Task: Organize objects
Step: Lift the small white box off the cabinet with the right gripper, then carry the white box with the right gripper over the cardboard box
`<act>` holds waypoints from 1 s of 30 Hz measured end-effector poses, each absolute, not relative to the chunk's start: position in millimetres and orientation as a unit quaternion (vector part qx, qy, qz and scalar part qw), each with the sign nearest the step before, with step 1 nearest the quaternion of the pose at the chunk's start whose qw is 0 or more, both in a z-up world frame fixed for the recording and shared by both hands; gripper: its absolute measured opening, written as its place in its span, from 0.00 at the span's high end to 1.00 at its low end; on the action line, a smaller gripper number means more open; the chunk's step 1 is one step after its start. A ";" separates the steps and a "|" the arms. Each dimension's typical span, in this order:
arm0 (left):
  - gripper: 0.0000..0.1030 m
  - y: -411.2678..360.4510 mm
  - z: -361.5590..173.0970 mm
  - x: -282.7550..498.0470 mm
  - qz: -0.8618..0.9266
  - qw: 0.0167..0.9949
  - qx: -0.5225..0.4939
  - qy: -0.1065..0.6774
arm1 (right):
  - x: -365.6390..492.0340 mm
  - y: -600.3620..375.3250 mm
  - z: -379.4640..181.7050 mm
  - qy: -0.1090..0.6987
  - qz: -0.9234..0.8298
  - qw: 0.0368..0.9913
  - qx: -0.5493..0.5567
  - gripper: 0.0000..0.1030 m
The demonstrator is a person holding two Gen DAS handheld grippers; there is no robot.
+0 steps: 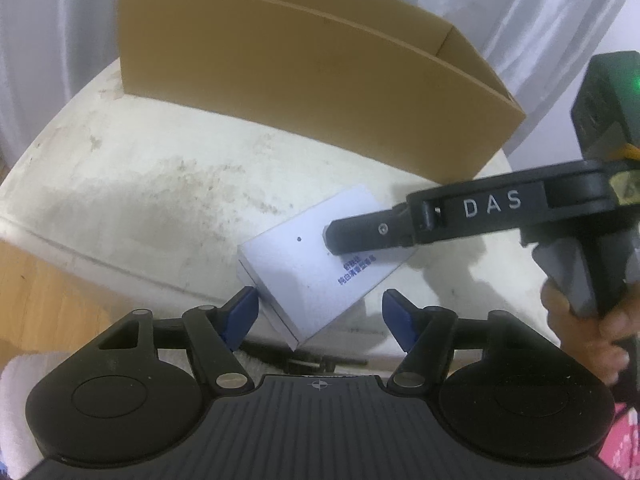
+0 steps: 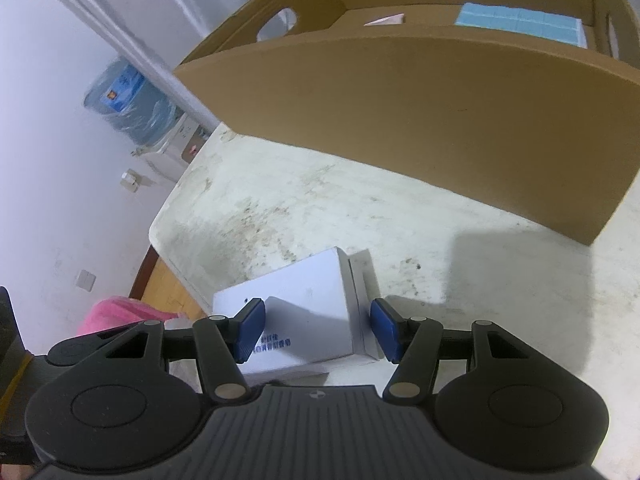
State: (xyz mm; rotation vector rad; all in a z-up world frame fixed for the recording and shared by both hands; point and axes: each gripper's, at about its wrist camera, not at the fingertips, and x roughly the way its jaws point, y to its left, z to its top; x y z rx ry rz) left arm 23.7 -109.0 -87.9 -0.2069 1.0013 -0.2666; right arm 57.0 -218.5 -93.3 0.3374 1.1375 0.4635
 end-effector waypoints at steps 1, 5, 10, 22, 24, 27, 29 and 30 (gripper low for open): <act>0.34 -107.4 -88.0 21.8 -0.128 0.864 -0.099 0.478 | 57.0 -218.0 -94.0 0.531 0.219 0.803 0.158 0.40; 0.33 -104.2 -88.1 21.4 -0.129 0.860 -0.106 0.482 | 55.7 -218.2 -95.1 0.531 0.222 0.802 0.161 0.41; 0.32 -108.7 -92.8 23.5 -0.119 0.857 -0.081 0.494 | 55.9 -223.0 -94.8 0.529 0.216 0.804 0.165 0.41; 0.38 -113.3 -100.6 27.9 -0.115 0.855 -0.078 0.500 | 54.3 -226.6 -102.2 0.522 0.225 0.800 0.191 0.41; 0.38 -115.2 -100.7 28.2 -0.114 0.856 -0.072 0.500 | 53.1 -225.9 -102.4 0.519 0.226 0.802 0.191 0.41; 0.39 -116.1 -99.8 27.4 -0.107 0.857 -0.069 0.499 | 51.2 -223.3 -100.9 0.517 0.230 0.804 0.184 0.40; 0.39 -113.5 -98.6 27.8 -0.100 0.857 -0.076 0.499 | 49.6 -221.8 -99.8 0.518 0.232 0.802 0.184 0.40; 0.39 -112.2 -98.3 27.9 -0.100 0.857 -0.081 0.500 | 48.9 -220.9 -99.5 0.519 0.231 0.803 0.183 0.40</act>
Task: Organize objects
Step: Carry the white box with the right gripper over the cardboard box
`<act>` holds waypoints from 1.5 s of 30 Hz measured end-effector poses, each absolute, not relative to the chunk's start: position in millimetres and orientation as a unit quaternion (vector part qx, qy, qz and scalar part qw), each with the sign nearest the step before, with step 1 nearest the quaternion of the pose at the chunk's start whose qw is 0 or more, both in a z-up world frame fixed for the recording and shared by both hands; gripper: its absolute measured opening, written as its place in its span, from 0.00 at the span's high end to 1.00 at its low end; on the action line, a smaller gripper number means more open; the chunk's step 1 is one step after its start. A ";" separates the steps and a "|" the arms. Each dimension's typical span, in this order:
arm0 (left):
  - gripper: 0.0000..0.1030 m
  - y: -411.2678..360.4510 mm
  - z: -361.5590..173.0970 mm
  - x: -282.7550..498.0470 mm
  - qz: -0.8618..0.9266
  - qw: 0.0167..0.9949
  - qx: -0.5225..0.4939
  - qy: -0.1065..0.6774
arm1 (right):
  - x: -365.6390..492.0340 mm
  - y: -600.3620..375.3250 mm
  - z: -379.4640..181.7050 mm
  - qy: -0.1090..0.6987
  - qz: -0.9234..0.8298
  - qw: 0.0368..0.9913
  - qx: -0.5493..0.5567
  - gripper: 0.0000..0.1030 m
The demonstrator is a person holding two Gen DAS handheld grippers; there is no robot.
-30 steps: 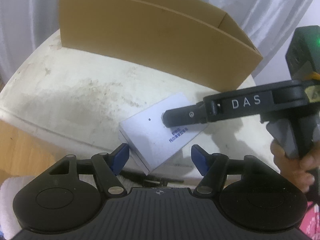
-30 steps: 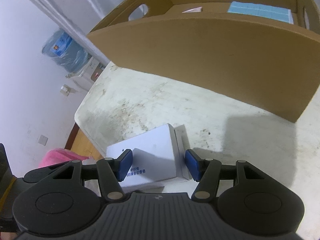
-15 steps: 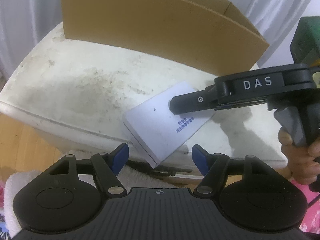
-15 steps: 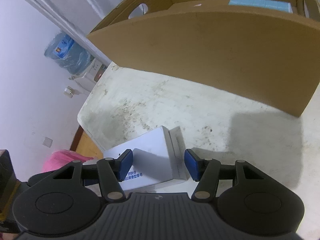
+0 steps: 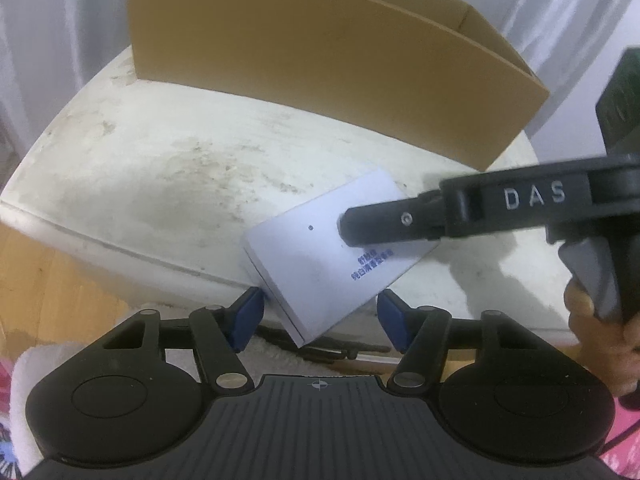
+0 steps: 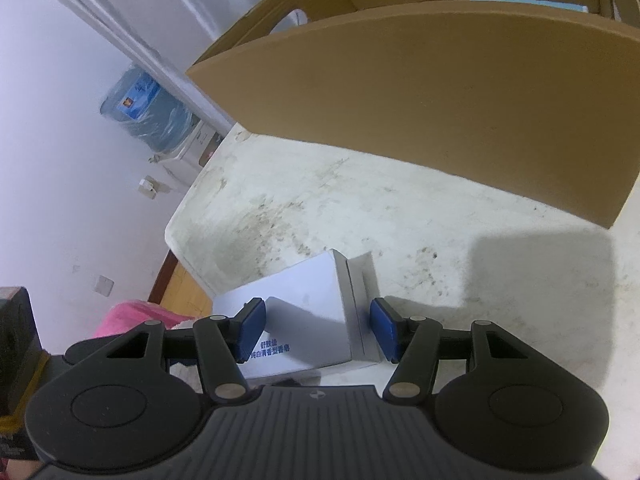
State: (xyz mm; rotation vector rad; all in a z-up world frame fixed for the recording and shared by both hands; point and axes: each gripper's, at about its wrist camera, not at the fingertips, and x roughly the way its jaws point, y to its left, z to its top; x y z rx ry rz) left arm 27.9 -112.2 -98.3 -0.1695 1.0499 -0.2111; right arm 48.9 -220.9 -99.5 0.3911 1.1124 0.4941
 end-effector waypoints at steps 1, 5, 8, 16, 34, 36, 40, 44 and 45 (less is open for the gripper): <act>0.39 -111.2 -98.1 27.5 -0.100 0.856 -0.085 0.499 | 49.0 -219.9 -98.8 0.520 0.228 0.803 0.182 0.40; 0.40 -112.4 -95.7 24.9 -0.096 0.859 -0.084 0.495 | 51.4 -216.8 -95.4 0.521 0.222 0.804 0.180 0.40; 0.40 -111.2 -92.3 24.3 -0.095 0.862 -0.088 0.490 | 49.2 -216.6 -91.5 0.516 0.221 0.808 0.176 0.40; 0.40 -110.9 -82.2 23.6 -0.097 0.868 -0.090 0.479 | 51.2 -216.8 -81.6 0.509 0.217 0.815 0.172 0.40; 0.40 -102.6 -62.5 20.0 -0.090 0.881 -0.098 0.455 | 55.4 -207.2 -61.9 0.497 0.219 0.824 0.162 0.40; 0.40 -101.9 -61.2 19.6 -0.090 0.882 -0.098 0.452 | 55.1 -206.1 -59.8 0.495 0.219 0.825 0.161 0.40; 0.40 -101.3 -58.0 16.9 -0.089 0.885 -0.099 0.447 | 54.7 -204.1 -56.0 0.493 0.219 0.827 0.158 0.40; 0.40 -100.8 -55.6 15.4 -0.091 0.887 -0.100 0.442 | 53.8 -201.6 -51.1 0.490 0.218 0.831 0.151 0.40; 0.40 -100.9 -55.2 14.9 -0.091 0.887 -0.099 0.441 | 53.4 -201.3 -50.0 0.489 0.217 0.831 0.151 0.40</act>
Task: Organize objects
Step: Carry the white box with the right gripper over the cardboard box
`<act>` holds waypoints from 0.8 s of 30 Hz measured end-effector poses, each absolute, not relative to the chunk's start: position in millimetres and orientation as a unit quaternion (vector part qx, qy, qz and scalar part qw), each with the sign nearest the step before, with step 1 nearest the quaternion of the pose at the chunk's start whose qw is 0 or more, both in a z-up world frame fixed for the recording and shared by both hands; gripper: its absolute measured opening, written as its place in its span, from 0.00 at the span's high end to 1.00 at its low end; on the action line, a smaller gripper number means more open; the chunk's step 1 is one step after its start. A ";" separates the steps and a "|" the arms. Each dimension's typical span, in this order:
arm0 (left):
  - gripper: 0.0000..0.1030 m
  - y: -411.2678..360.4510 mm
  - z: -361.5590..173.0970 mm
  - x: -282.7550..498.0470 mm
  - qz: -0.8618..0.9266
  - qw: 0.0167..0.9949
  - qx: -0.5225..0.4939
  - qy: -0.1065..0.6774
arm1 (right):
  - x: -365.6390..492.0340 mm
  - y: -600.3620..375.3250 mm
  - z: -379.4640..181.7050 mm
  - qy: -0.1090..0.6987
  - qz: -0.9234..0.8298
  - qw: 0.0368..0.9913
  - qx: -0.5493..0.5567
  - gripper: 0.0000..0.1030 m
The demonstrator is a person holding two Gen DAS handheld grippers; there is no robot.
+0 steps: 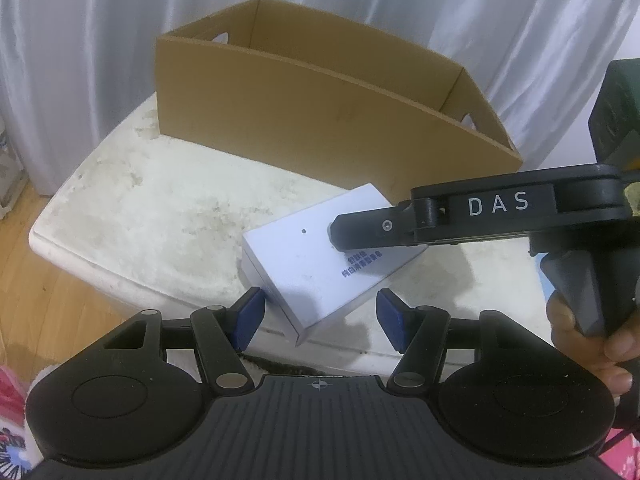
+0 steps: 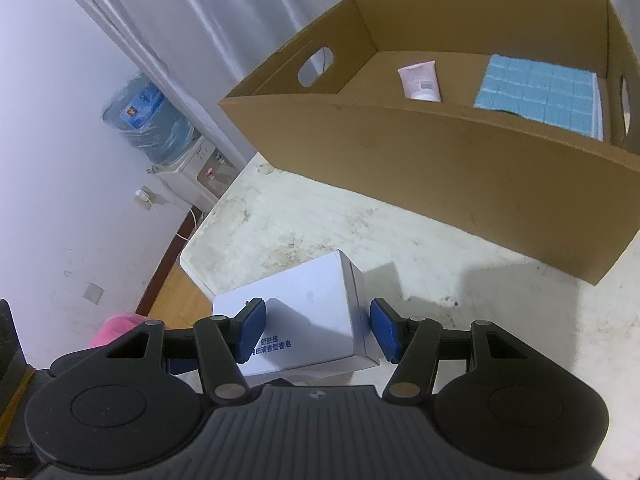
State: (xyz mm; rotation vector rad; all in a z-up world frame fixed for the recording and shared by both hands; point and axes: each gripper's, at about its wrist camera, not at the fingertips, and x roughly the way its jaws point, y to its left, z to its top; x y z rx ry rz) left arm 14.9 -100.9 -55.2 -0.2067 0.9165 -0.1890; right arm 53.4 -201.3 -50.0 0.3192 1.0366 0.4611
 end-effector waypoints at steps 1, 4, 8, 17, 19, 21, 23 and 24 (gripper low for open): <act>0.40 -100.6 -54.7 14.4 -0.091 0.888 -0.099 0.440 | 53.2 -200.8 -49.1 0.488 0.217 0.832 0.150 0.40; 0.40 -99.2 -53.8 12.6 -0.091 0.889 -0.100 0.437 | 51.6 -199.7 -46.6 0.487 0.217 0.833 0.147 0.40; 0.40 -97.4 -51.9 10.1 -0.090 0.892 -0.102 0.432 | 50.3 -197.3 -43.6 0.485 0.217 0.835 0.145 0.40; 0.40 -92.1 -43.6 3.3 -0.086 0.898 -0.109 0.417 | 45.5 -189.4 -32.4 0.475 0.218 0.842 0.135 0.40; 0.40 -90.7 -40.6 2.2 -0.085 0.900 -0.110 0.412 | 44.0 -187.2 -28.9 0.470 0.219 0.845 0.132 0.40; 0.40 -88.5 -37.2 1.9 -0.081 0.903 -0.113 0.406 | 43.4 -184.9 -24.7 0.465 0.221 0.847 0.131 0.40; 0.40 -86.4 -33.5 2.0 -0.080 0.906 -0.116 0.400 | 43.6 -182.8 -20.3 0.460 0.222 0.850 0.130 0.40; 0.40 -85.5 -31.6 1.7 -0.080 0.907 -0.116 0.397 | 43.9 -181.8 -17.8 0.458 0.223 0.851 0.129 0.40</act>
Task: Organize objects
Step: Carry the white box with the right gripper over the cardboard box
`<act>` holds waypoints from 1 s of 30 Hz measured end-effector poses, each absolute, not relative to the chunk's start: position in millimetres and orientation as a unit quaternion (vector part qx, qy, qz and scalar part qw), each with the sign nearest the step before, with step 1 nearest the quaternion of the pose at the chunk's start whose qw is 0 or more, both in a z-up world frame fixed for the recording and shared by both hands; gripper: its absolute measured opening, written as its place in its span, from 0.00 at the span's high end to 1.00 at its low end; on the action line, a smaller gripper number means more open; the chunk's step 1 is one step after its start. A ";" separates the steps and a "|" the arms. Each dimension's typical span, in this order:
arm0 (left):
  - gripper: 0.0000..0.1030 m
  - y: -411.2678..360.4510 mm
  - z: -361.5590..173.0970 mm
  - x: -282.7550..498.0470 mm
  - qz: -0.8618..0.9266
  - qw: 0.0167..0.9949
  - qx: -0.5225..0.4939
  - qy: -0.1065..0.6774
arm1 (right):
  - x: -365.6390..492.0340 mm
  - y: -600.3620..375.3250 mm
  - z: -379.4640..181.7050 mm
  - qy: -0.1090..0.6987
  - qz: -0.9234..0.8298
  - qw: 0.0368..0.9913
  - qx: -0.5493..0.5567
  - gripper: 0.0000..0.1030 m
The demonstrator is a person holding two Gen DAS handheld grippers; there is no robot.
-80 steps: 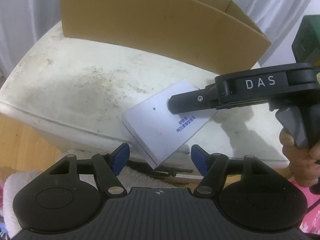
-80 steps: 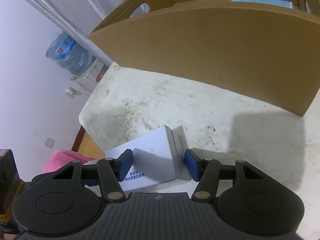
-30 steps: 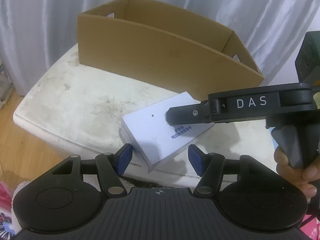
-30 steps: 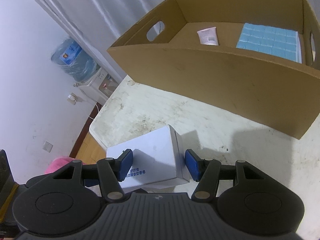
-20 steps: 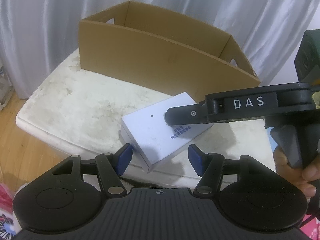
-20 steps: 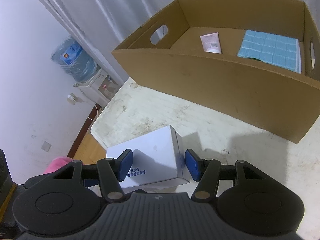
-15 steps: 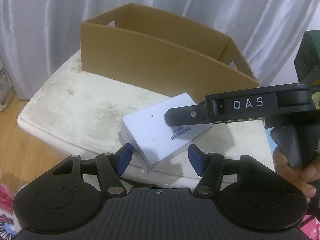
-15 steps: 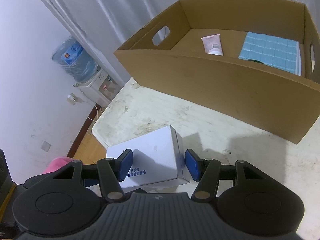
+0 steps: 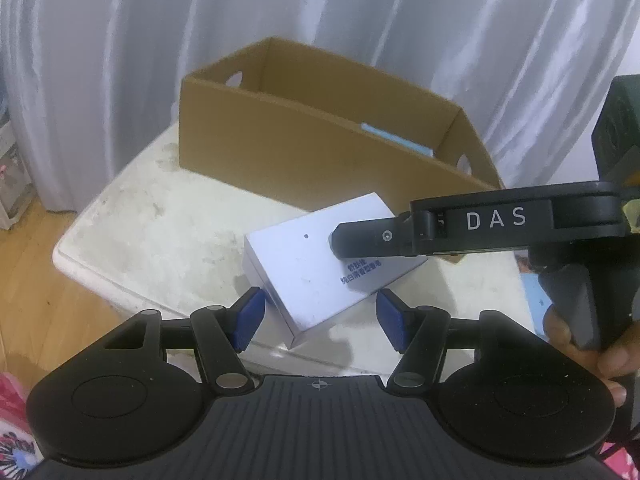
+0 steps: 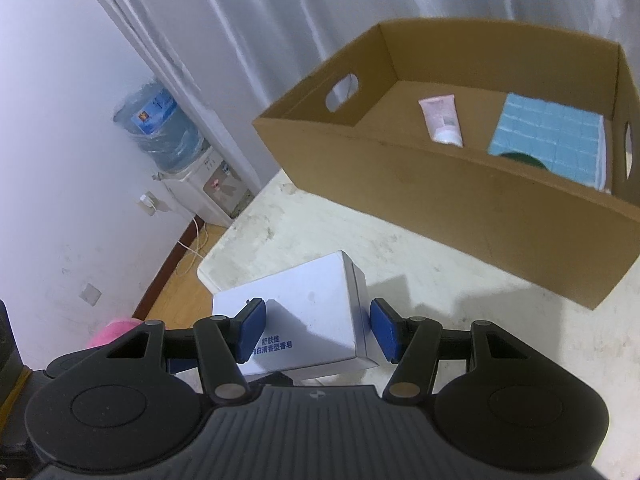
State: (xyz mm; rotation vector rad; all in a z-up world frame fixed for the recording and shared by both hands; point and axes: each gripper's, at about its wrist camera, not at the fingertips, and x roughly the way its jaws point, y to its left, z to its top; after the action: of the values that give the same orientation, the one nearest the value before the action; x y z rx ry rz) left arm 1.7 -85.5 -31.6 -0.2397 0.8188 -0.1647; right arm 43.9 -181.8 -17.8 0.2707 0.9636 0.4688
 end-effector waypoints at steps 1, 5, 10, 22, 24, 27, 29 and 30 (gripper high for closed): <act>0.40 -84.6 -29.3 1.4 -0.079 0.909 -0.116 0.393 | 44.5 -181.1 -15.5 0.455 0.224 0.852 0.128 0.40; 0.40 -81.8 -21.8 0.8 -0.076 0.914 -0.118 0.381 | 47.0 -176.6 -5.4 0.445 0.227 0.858 0.122 0.40; 0.40 -77.8 -12.7 1.7 -0.074 0.919 -0.119 0.368 | 49.5 -172.1 6.5 0.434 0.230 0.863 0.115 0.40; 0.40 -67.8 6.3 15.3 -0.066 0.928 -0.129 0.343 | 64.6 -163.5 29.0 0.412 0.236 0.874 0.106 0.40; 0.40 -66.8 8.8 18.6 -0.066 0.929 -0.129 0.340 | 69.0 -164.1 31.6 0.409 0.237 0.875 0.107 0.40; 0.40 -65.3 12.1 24.6 -0.066 0.930 -0.131 0.336 | 76.2 -164.3 35.2 0.407 0.237 0.875 0.110 0.40; 0.40 -64.4 14.6 30.3 -0.064 0.931 -0.133 0.334 | 82.2 -164.8 37.1 0.406 0.238 0.875 0.111 0.40; 0.40 -64.9 15.8 32.8 -0.064 0.931 -0.132 0.333 | 85.2 -165.0 38.0 0.405 0.238 0.876 0.111 0.40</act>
State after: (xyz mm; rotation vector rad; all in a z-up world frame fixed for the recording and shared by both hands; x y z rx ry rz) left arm 32.8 -64.9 15.8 -0.2706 0.6819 -0.1303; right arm 85.2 -165.0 38.0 0.2321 0.8458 0.4967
